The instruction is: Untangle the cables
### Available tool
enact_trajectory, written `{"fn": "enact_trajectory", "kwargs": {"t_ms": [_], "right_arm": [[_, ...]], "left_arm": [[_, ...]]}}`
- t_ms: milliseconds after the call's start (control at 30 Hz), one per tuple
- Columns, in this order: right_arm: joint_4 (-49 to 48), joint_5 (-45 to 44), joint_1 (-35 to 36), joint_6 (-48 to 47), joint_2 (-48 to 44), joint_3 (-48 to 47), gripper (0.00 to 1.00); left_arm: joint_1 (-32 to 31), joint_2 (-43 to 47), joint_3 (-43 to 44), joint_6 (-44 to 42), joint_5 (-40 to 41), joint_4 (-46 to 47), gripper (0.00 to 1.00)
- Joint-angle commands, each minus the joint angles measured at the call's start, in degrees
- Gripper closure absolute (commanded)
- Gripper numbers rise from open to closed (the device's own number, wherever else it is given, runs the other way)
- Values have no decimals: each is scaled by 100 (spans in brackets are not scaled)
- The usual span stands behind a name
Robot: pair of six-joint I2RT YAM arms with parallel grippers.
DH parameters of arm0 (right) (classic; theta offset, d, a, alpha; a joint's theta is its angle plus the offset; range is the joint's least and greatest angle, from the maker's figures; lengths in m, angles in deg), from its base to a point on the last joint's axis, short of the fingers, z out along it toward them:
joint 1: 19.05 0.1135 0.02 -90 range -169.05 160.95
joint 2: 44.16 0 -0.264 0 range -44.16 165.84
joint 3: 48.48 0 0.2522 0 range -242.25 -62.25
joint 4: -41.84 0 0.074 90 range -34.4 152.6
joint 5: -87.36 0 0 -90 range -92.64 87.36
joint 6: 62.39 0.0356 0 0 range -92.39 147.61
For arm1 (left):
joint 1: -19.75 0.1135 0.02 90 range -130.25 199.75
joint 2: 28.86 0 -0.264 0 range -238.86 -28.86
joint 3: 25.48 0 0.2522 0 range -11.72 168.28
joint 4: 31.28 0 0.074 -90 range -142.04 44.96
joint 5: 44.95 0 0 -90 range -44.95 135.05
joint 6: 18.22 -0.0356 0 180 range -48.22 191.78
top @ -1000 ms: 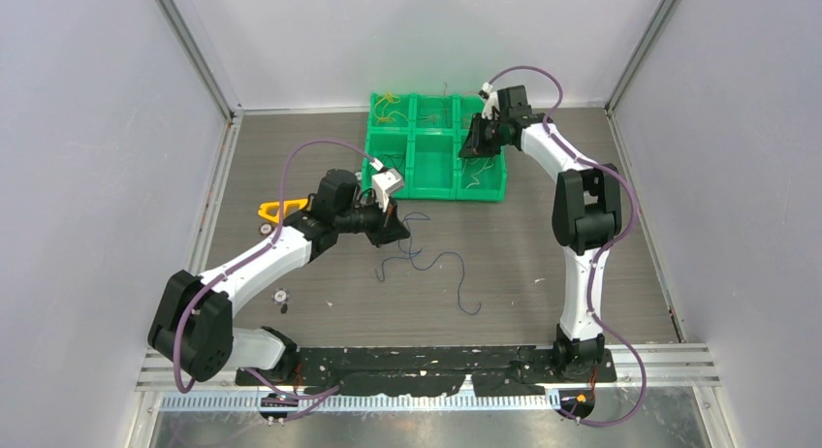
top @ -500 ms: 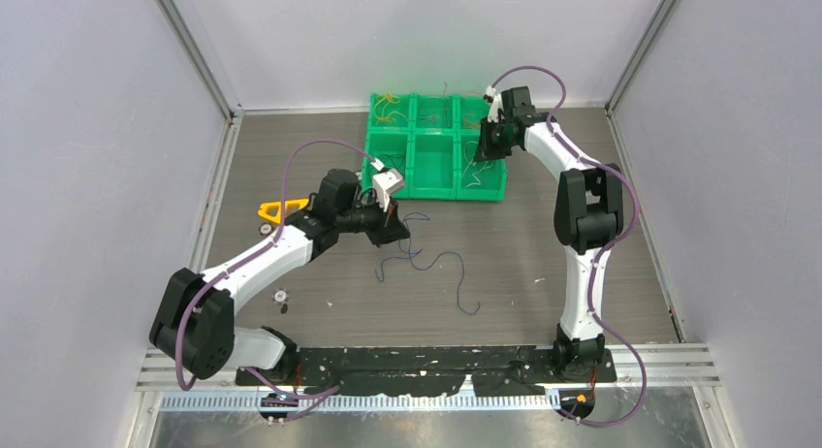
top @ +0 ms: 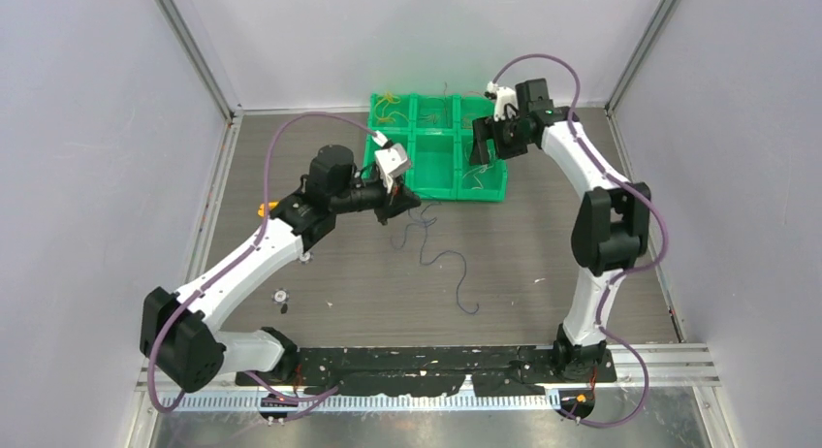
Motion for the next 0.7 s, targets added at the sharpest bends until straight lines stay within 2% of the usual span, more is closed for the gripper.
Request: {"fn": "enact_trajectory", "kwargs": {"t_ms": [0,133,400,533,667], "right_arm": [[294,940,-7,-895,-1429,356,11],[364,1378,-11,-1171,-2129,863,6],[493,1082,-344,-1135,-2754,1307,3],[560,1061,-661,-1031,-2955,1435,1],[586,1003,-890,-1025,-3167,1614,4]], "left_arm": [[-132,344,694,-290,-213,73,100],[-128,71,1090,-54,-59,453,100],[68,-966,2305,-506,-1,664,100],[451,-1395,3178,-24,-227,670,100],[703,-1770,3998,248,-415,603,100]]}}
